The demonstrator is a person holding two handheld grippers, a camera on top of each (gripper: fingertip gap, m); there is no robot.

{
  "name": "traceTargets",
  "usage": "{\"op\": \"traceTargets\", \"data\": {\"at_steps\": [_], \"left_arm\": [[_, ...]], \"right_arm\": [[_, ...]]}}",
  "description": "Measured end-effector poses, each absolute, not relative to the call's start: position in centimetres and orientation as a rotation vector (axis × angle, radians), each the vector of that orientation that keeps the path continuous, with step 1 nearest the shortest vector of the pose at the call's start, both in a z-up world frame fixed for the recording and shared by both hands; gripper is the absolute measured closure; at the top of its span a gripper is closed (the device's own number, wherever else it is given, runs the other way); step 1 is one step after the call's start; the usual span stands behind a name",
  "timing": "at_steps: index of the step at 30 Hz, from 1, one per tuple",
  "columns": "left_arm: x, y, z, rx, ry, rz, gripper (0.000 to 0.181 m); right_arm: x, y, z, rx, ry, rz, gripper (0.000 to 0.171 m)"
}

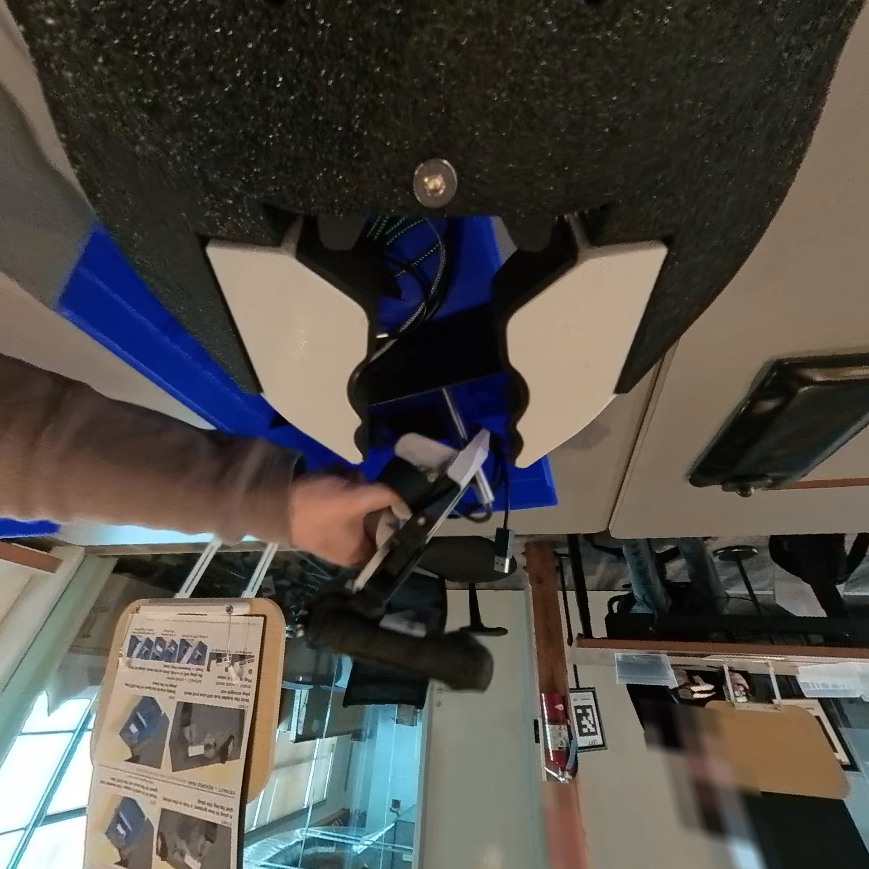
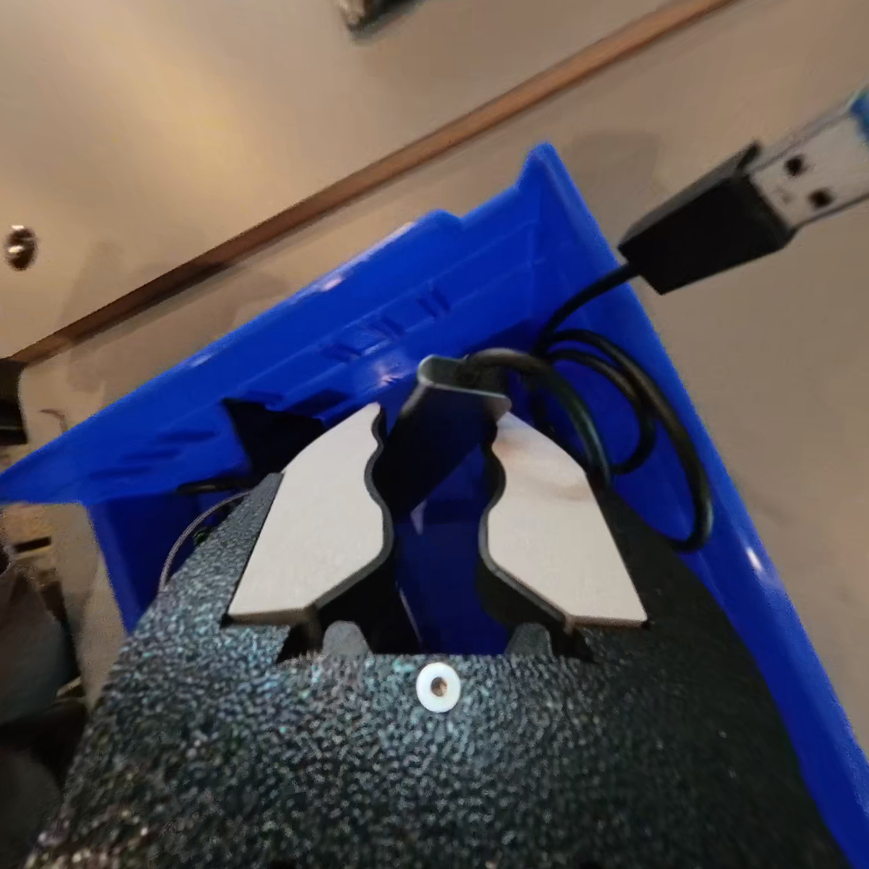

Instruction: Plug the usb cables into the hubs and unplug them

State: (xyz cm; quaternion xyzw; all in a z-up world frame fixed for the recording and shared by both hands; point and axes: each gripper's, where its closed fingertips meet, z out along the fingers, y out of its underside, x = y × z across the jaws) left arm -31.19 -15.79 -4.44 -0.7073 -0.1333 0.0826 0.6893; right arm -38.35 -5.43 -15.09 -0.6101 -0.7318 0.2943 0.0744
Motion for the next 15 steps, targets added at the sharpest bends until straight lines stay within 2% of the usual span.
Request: {"op": "traceTargets", "data": {"at_steps": [6, 11, 15], "left_arm": [[-30.4, -15.3, -3.3, -1.522, -0.270, 0.134, 0.109], [-28.7, -14.8, -1.4, -1.440, -0.180, 0.146, 0.110], [-25.0, -14.4, 1.2, -1.348, -0.035, 0.084, 0.116]], "right_arm": [[-34.4, -7.4, -5.6, -1.379, -2.090, 1.240, 0.138], [-27.0, -8.8, 2.6, -0.997, -1.926, 1.524, 0.139], [-20.2, -10.5, 6.2, -0.630, -1.882, 1.742, 0.135]]}}
